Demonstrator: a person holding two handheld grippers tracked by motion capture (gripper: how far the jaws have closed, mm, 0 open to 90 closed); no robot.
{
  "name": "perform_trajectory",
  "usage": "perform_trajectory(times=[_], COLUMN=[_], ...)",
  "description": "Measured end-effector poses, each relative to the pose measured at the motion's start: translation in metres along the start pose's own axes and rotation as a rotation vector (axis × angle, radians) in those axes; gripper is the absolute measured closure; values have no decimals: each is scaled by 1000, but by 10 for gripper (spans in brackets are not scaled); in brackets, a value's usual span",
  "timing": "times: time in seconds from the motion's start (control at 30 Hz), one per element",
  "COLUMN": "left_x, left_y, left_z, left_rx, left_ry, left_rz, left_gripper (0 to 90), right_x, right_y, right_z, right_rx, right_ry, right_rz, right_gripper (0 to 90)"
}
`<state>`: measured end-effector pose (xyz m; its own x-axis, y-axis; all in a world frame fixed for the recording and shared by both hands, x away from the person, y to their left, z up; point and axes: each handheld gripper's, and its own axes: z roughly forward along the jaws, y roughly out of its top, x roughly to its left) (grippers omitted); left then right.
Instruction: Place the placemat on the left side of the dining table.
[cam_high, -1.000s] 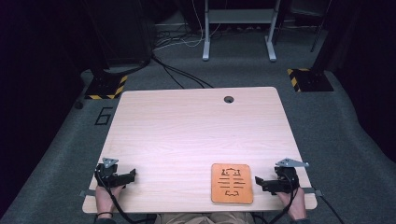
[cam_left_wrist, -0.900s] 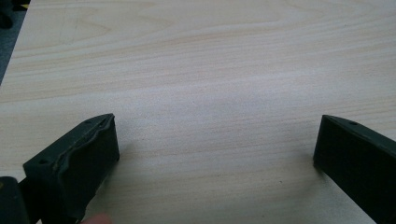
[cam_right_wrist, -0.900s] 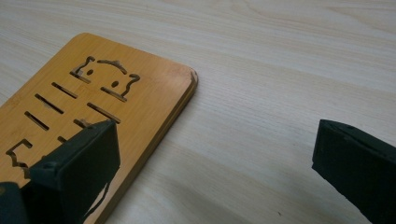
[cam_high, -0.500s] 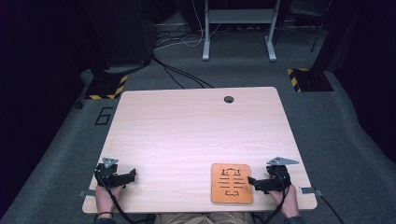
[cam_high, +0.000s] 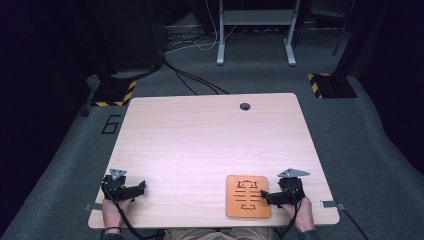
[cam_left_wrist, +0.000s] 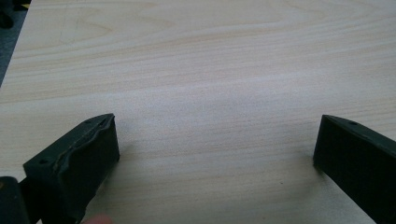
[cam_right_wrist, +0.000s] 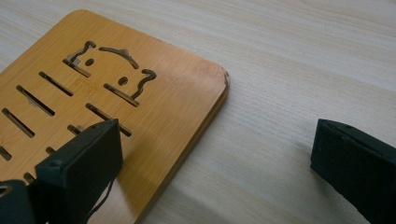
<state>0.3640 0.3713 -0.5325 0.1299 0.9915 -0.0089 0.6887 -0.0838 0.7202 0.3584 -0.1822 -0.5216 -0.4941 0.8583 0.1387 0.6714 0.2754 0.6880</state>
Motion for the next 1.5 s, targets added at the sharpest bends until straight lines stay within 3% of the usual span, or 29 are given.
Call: perform_trajectory(times=[0.23, 0.63, 1.5], left_x=[0, 0, 0], left_y=[0, 0, 0], left_z=[0, 0, -1], left_rx=[0, -1, 0], left_ry=[0, 2, 2], left_rz=[1, 3, 6], left_gripper=[0, 0, 0], right_x=[4, -2, -19], right_y=[-1, -7, -15], right_z=[1, -2, -12], right_rx=[2, -33, -48], right_ry=[-4, 18, -2], right_rz=[-17, -42, -26], right_gripper=[12, 31, 34])
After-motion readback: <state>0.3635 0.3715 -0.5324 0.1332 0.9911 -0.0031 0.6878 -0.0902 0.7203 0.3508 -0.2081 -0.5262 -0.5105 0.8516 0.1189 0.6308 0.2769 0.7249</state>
